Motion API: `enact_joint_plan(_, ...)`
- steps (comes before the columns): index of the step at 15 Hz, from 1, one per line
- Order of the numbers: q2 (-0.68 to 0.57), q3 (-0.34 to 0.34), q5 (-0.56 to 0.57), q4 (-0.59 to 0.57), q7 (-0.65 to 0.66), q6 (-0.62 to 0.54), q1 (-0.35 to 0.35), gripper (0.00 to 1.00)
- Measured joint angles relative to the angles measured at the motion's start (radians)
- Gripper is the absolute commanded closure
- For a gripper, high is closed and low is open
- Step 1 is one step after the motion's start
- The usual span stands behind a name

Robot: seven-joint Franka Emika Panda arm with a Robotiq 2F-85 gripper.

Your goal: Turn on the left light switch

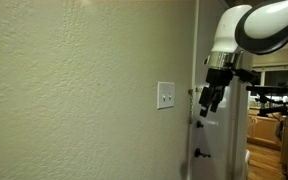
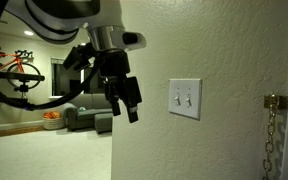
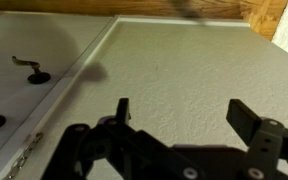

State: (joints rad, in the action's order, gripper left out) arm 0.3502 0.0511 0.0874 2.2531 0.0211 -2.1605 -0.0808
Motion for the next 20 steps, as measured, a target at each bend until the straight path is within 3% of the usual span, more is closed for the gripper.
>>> enact_joint_plan(8,-0.136,0.012,0.002,-0.138,0.0,-0.138,-0.002,0.0)
enact_joint_plan(16,-0.272,0.012,0.0,-0.284,0.0,-0.158,0.0,0.0)
enact_joint_plan(17,-0.29,0.011,0.0,-0.306,0.0,-0.158,0.001,0.03)
enact_joint_plan(20,-0.337,0.01,-0.002,-0.367,0.0,-0.158,0.001,0.3)
